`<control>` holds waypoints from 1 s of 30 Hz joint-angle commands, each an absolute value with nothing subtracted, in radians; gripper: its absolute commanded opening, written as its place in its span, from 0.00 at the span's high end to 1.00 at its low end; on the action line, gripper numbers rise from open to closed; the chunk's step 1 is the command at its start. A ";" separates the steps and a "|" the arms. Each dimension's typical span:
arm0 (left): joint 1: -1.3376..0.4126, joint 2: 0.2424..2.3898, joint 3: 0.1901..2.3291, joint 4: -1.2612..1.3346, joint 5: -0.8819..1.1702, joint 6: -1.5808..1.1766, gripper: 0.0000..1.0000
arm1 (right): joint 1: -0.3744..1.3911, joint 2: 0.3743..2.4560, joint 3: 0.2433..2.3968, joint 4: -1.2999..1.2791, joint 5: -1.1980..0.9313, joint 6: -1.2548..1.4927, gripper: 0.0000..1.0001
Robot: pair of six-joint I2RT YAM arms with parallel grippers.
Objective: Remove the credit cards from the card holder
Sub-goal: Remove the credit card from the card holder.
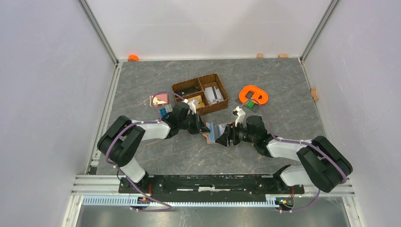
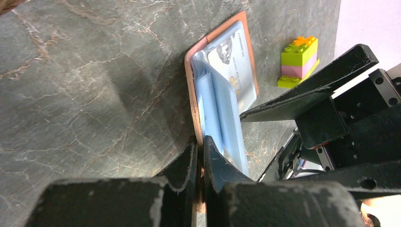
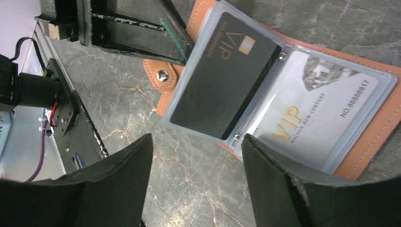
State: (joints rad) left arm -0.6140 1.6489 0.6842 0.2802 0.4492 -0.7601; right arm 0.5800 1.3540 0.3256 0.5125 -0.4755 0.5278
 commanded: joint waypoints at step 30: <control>-0.644 1.613 0.692 0.339 0.486 -0.732 0.95 | 0.610 1.353 0.391 0.528 -0.399 0.483 0.54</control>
